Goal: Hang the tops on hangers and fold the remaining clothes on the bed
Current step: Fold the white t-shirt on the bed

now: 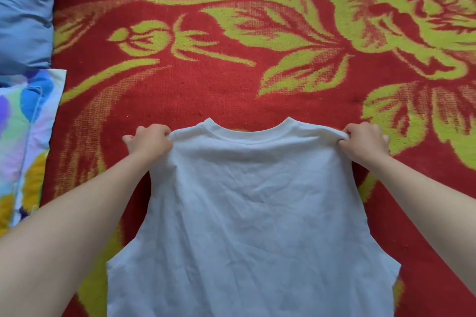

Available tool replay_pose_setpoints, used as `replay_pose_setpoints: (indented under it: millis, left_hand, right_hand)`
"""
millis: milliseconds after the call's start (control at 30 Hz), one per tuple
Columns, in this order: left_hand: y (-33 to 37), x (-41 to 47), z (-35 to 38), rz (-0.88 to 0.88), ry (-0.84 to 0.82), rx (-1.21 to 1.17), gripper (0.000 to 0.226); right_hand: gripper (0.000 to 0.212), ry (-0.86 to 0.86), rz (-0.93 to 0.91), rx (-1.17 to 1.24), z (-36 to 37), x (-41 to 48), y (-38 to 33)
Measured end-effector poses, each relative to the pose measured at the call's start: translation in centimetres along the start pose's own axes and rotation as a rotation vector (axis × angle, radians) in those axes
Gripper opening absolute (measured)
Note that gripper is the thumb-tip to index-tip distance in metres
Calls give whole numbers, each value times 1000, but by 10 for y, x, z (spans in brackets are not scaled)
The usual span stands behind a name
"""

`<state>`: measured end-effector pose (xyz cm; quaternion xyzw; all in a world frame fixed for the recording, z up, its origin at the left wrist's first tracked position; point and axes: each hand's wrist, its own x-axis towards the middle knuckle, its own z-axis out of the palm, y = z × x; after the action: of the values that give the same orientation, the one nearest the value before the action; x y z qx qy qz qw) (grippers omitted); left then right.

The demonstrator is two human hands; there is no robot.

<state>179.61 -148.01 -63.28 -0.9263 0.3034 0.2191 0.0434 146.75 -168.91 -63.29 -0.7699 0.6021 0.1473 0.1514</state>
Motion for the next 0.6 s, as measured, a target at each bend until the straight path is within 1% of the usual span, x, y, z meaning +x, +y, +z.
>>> replay_pose_setpoints:
  millis: [67,133,233,267,333,400,467,500,533,600]
  left_hand:
    - [-4,-2,-11,72,11,-209,15]
    - [-13,-9,-27,178,-12,-448,6]
    - [-29,-39,-47,271,8,-618,14]
    - [-37,-53,-50,288,-8,-680,17]
    - [-54,-82,-51,313,-57,-804,25]
    - [-73,-110,-43,374,-111,-800,16]
    - [-91,-137,-30,434,-135,-787,7]
    - [-100,-149,-21,463,-130,-776,8]
    - [-107,-160,-11,516,-96,-707,13]
    - [-121,-175,16,691,46,-407,21]
  right_hand:
    - [16,43,-46,102,-7,-1,9]
    - [16,104,-119,262,-15,-10,21]
    - [9,160,-187,546,-26,-45,42]
    - [17,168,-214,616,-28,-60,49]
    - [32,175,-265,666,-28,-87,66]
    - [37,182,-320,630,-22,-111,83]
    - [27,198,-438,569,-15,-135,95]
    - [21,216,-530,489,-9,-146,102]
    - [19,249,-640,362,-1,-156,109]
    - [13,301,-855,68,21,-169,126]
